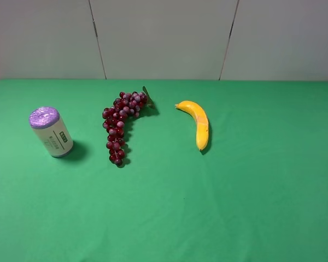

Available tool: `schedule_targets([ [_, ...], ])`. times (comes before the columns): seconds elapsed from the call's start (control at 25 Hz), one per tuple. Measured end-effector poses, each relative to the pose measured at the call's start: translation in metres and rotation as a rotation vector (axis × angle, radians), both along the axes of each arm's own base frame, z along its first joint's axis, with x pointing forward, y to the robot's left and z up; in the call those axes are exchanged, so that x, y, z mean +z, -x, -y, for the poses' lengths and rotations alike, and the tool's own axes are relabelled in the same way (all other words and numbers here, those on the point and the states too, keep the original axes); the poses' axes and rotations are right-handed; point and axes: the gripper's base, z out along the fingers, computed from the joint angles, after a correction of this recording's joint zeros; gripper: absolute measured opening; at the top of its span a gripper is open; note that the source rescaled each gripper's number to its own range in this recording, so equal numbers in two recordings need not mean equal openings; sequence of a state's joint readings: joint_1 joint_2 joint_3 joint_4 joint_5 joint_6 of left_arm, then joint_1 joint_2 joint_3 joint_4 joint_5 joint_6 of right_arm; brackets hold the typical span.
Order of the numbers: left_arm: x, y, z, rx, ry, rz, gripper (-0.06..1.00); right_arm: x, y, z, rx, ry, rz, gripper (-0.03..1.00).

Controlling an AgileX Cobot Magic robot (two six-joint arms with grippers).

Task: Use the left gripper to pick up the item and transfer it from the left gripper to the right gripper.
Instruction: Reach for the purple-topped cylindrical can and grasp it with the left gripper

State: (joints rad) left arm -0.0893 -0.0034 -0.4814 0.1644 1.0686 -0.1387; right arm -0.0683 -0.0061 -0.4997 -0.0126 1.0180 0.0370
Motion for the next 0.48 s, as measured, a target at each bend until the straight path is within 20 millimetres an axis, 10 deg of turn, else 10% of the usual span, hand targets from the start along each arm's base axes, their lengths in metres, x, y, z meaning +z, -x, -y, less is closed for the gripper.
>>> schedule_targets([
  [0.48,0.0000,0.0000,0.0000,0.000,0.000,0.000,0.70,0.0000,0.0000,0.0000,0.000,0.000,0.000,1.00],
])
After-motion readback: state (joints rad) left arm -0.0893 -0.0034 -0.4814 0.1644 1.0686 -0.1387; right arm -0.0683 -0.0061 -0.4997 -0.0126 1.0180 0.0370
